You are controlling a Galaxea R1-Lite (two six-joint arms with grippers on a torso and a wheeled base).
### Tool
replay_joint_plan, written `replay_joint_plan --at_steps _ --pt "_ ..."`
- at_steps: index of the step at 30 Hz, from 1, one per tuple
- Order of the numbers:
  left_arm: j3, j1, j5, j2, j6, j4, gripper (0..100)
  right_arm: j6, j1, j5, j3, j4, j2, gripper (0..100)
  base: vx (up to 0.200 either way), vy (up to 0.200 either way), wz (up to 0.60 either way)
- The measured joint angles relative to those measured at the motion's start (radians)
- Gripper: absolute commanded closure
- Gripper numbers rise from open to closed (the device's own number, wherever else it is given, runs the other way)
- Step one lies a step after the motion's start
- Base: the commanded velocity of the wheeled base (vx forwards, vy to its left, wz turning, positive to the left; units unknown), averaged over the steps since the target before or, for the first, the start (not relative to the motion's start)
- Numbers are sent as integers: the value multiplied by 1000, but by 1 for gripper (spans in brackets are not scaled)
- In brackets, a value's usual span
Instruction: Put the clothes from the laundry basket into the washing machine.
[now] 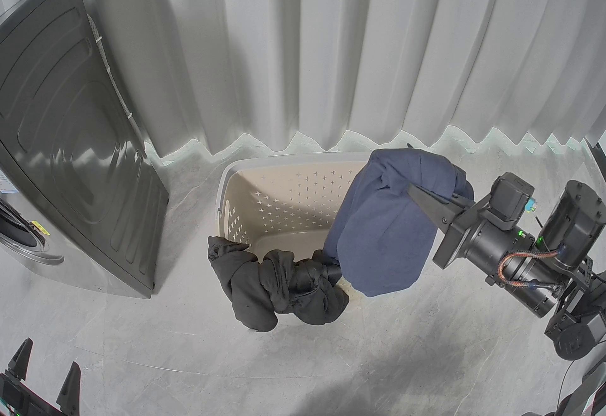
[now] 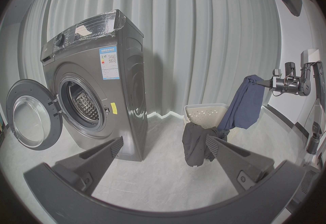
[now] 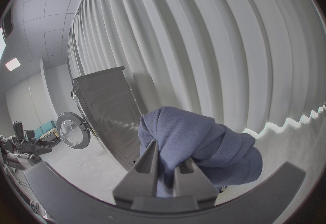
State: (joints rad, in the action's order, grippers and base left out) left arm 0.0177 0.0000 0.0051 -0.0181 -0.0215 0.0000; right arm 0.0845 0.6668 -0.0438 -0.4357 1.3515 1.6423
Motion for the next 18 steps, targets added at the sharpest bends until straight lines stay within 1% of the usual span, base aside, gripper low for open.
replay_joint_plan --at_steps 1,5,10,16,18 --pt "0 0 0 0 0 0 0 -1 5 -6 1 2 -9 100 0 0 0" --pt "0 0 0 0 0 0 0 -3 26 -11 5 6 -44 100 -200 0 0" --pt "0 0 1 0 -1 0 0 -5 43 -3 18 7 -73 100 -200 0 0" --pt "0 0 1 0 0 0 0 -5 49 8 21 21 -85 100 0 0 0" --pt "0 0 1 0 0 0 0 -5 53 7 22 28 -87 100 0 200 0"
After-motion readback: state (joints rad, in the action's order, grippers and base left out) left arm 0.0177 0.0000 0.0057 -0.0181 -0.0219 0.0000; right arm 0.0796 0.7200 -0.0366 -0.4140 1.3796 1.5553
